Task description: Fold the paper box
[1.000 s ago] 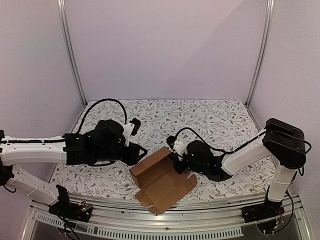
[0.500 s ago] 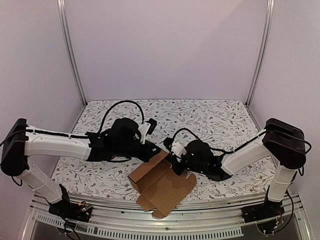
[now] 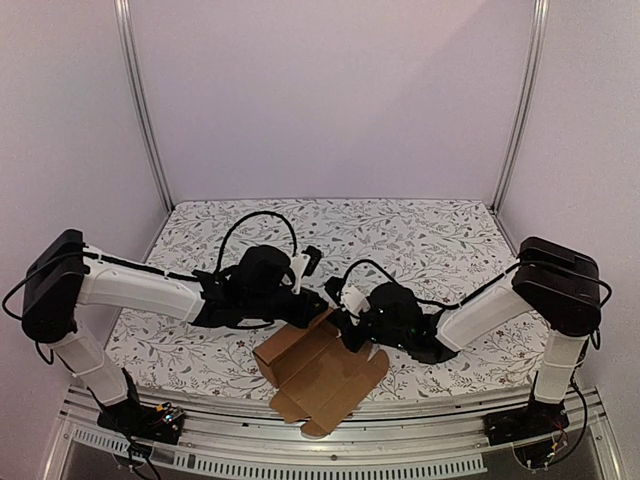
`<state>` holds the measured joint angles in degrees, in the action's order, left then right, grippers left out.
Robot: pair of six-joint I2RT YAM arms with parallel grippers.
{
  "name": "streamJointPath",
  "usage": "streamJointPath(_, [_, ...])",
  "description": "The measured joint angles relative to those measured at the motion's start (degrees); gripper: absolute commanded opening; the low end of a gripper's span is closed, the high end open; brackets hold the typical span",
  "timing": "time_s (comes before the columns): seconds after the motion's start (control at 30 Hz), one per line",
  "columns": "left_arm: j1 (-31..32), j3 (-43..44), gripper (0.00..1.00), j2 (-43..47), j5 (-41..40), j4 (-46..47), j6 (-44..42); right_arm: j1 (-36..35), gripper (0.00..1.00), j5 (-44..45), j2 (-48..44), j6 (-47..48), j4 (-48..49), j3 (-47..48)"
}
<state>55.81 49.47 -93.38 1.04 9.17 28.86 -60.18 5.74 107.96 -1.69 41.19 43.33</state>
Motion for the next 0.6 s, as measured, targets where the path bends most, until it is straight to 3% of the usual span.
streamJointPath(0.33, [-0.1, 0.0, 0.00, -2.3, 0.1, 2.8, 1.2, 0.0, 0.19, 0.3, 3.9, -3.2, 6.9, -0.2])
streamJointPath(0.6, [-0.1, 0.0, 0.00, -2.3, 0.1, 2.8, 1.4, 0.0, 0.20, 1.3, 7.4, -5.0, 11.8, -0.2])
